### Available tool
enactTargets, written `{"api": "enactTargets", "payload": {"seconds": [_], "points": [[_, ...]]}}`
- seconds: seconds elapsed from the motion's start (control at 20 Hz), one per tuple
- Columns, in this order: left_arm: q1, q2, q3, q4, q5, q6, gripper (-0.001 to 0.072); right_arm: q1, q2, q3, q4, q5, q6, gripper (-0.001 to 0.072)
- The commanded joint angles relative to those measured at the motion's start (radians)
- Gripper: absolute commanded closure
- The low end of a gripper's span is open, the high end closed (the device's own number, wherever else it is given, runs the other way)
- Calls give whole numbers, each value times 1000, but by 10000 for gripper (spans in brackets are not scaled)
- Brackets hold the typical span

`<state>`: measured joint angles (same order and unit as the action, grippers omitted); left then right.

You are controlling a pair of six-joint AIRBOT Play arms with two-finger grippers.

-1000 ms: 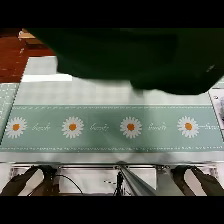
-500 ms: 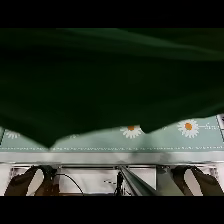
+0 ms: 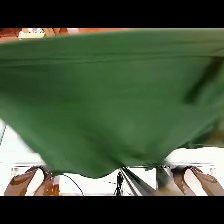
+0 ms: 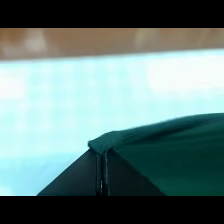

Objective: Fold the shirts.

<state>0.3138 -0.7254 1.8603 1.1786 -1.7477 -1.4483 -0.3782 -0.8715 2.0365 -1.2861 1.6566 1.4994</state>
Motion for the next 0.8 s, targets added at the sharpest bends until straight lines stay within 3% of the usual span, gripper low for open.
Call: {"api": "enactTargets", "payload": {"seconds": [0.0,0.3,0.45,0.75], "points": [[-9,-99,-132,11,54,28,688,0,-207,-38,49,21,-11,684],[-74,-480,-146,-27,151,68,687,10,-568,-38,142,-17,9,684],[-137,-667,-146,-26,183,86,688,80,-682,-38,77,-72,8,684],[-167,-841,-146,-27,498,88,687,190,-858,-38,19,-296,9,684]]}}
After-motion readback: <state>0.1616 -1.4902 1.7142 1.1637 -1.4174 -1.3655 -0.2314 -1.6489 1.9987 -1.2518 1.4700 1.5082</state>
